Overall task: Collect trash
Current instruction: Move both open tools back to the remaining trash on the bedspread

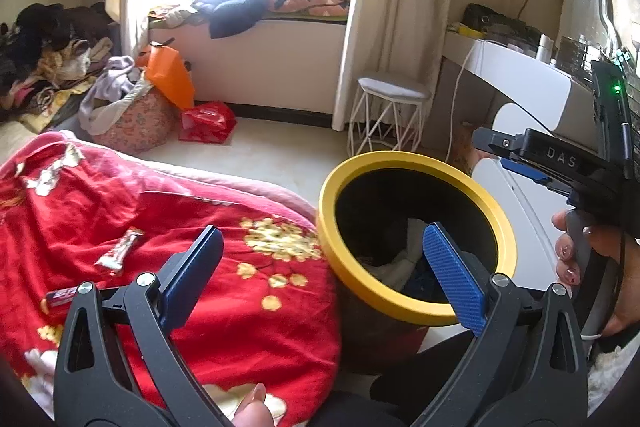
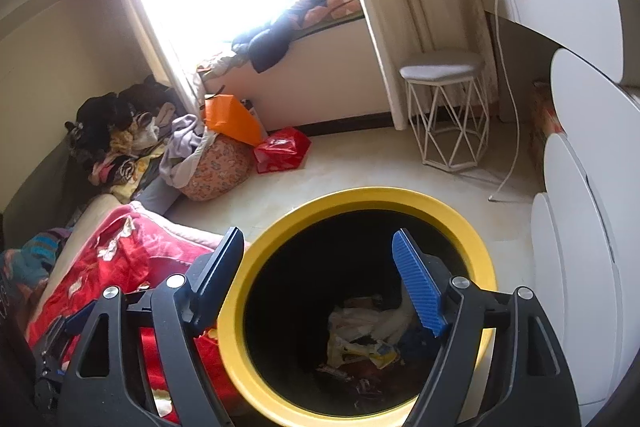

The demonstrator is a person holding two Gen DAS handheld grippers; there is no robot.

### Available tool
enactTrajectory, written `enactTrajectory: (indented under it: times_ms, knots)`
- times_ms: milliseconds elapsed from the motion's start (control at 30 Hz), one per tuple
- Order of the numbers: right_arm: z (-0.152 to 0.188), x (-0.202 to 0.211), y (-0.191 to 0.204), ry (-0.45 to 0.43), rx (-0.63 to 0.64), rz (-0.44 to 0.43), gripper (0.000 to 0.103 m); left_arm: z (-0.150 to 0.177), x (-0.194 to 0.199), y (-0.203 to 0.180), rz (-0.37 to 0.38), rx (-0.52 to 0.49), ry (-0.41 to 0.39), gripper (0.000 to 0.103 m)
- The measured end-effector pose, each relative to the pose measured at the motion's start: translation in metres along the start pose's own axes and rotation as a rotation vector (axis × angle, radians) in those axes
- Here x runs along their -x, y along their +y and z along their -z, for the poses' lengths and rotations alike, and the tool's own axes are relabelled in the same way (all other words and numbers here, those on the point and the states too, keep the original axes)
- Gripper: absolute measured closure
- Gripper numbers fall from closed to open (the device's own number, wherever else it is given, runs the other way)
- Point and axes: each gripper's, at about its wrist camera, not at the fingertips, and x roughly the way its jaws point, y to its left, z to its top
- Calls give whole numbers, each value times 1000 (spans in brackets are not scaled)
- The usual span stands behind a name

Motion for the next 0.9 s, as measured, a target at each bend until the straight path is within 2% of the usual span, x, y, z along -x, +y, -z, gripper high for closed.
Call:
enactTrajectory:
  times_ms: [567,900]
  knots:
    - [16,4,64,-26,145,-101,25,6,30,51,-84,65,-41,11]
    - [28,-2,100,3,240,-141,25,16,40,95,-152,91,-34,11]
